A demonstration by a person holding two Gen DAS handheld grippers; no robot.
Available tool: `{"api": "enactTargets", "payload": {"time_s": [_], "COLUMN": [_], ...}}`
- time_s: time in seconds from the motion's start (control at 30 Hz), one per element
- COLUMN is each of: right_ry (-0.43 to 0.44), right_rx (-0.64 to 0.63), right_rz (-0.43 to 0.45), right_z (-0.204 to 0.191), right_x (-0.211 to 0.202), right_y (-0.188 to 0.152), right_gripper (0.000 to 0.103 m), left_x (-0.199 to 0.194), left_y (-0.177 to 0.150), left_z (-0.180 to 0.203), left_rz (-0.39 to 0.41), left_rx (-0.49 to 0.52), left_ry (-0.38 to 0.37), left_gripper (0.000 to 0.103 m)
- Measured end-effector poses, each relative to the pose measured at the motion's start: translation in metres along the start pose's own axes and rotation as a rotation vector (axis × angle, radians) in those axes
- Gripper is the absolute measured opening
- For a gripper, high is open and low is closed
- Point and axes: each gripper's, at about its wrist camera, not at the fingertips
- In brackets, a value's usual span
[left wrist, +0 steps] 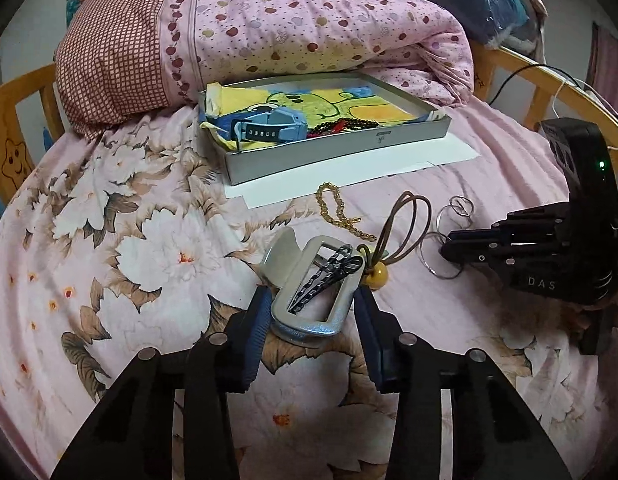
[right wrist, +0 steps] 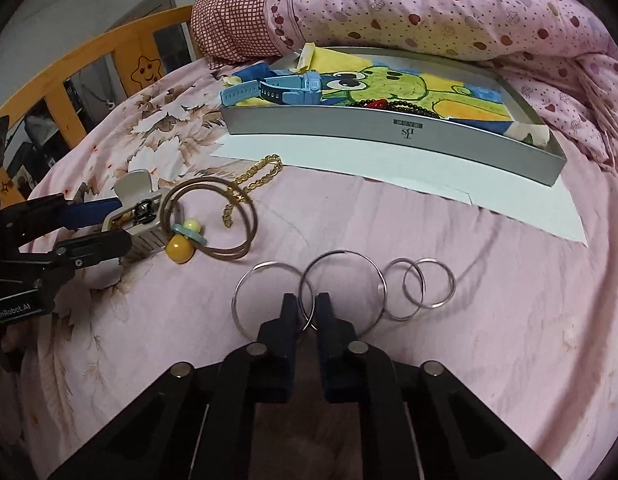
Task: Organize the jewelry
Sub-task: 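Grasp the gray clip case with the left tool while the right tool grasps silver rings, then carry the clip case and rings into the gray tray and open both tools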
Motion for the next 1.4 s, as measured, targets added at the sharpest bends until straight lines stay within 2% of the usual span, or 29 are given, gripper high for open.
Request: {"api": "enactTargets", "payload": {"time_s": [0.27,0.5,0.77,1.0,1.2,1.4], "right_ry": [0.035,0.031,0.046,0.080,0.086,0.083], "right_rx": [0.027,0.052,0.058,0.071,0.125,0.133], "right_rz": [-0.013,-0.031,-0.029,-0.034,-0.006,0.038], "right_z": [-0.011,-0.012,-0.021,-0.034,-0.031,-0.032], "right_x": [-0.004,-0.001,-0.011,-0.030,-0.055,-0.076], "right_y": [-0.010,-0.008,-0.024,-0.055,-0.076,-0.077], "right_gripper": [0.007,0.007,0.006,0.006,0.005,0.003], "left_x": [0.005,0.009,-0.011,-0.039,-0.062,-0.079], "left_y": [-0.002,0.000,-0.012,-0.035,-0.048,-0.048], "left_z": [0.005,0.005,0.011,0.028,0.046,0.059], "left_rz": [-0.037,-0.045,-0.039,-0.043,-0.023,0.006], "left_rx": [0.041,0.046,0.033,0.021,0.002,-0.004], "left_ry": [0.025,0.043,0.056,0.031,-0.016,-0.044], "left_gripper": [0.036,0.036,0.035,0.035,0.035,0.035]}}
Point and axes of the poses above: each gripper's, at about its wrist camera, not at the fingertips, and x roughly the way its jaws point, z to its right, y to its top, and after that the axes turned 7 degrees about -z, right-handed
